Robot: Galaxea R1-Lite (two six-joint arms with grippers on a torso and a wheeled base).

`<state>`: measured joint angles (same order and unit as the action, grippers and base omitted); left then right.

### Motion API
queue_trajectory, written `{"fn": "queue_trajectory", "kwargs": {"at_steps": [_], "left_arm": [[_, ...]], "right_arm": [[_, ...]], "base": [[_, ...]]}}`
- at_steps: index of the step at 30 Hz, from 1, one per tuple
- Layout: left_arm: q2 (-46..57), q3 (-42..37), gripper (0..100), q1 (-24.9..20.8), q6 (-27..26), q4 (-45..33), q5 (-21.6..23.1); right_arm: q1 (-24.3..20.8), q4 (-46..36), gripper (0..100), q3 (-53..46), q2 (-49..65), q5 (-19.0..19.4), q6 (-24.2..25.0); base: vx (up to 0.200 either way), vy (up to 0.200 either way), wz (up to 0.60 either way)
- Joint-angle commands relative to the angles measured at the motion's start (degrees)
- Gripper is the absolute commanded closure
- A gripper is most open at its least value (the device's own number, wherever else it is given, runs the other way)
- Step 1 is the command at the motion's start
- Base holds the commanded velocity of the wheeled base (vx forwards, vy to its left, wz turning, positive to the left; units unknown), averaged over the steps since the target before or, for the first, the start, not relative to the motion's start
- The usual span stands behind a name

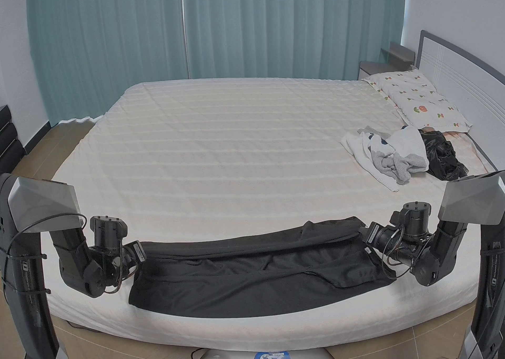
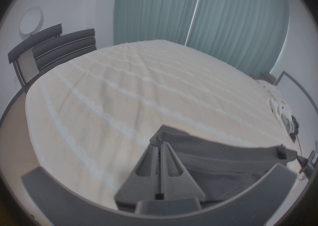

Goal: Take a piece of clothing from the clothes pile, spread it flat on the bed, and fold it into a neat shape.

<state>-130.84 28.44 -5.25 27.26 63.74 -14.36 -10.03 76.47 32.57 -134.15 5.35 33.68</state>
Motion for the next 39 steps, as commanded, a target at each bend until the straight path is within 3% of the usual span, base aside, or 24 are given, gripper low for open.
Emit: {"fn": "queue_trajectory", "kwargs": {"at_steps": [1,16,17,18,19,27,31,34,39], "left_arm": [[-1.79,-2.07,100,-0.99,-0.63,0.06,0.47],[-2.31,-6.20,100,-2.74,-3.53,0.59,1.09],[-2.31,-6.20,100,-2.74,-3.53,0.77,1.09],[-2.31,-6.20,100,-2.74,-3.53,0.77,1.09],[-2.31,-6.20,0,-2.83,-3.44,0.86,1.09],[0.94,-7.61,0,-2.22,-0.72,1.73,2.06],[7.09,-9.63,0,0.42,1.13,1.65,5.48],[13.24,-12.01,0,3.94,1.22,0.86,10.58],[15.27,-10.25,0,5.78,0.60,-9.69,17.44]], "right_arm": [[0.10,-0.36,100,-0.67,-2.26,0.01,-0.55],[0.19,-0.89,100,-0.58,-4.90,0.01,-3.27],[0.19,-0.97,0,-0.32,-5.25,-0.08,-3.27],[0.19,-0.97,0,-0.32,-5.25,-0.08,-3.27],[0.19,-1.06,0,-0.14,-5.51,-0.25,-3.27],[2.47,-0.18,0,-1.28,-2.88,-0.52,-2.39],[5.02,0.61,0,-3.92,0.20,-0.43,-0.99],[7.40,2.37,0,-7.52,3.54,0.01,1.39],[8.71,6.50,0,-14.20,8.11,0.10,3.93]], "base": [[0.000,0.000,0.00],[0.000,0.000,0.00],[0.000,0.000,0.00],[0.000,0.000,0.00],[0.000,0.000,0.00],[0.000,0.000,0.00],[0.000,0.000,0.00],[0.000,0.000,0.00],[0.000,0.000,0.00]]}}
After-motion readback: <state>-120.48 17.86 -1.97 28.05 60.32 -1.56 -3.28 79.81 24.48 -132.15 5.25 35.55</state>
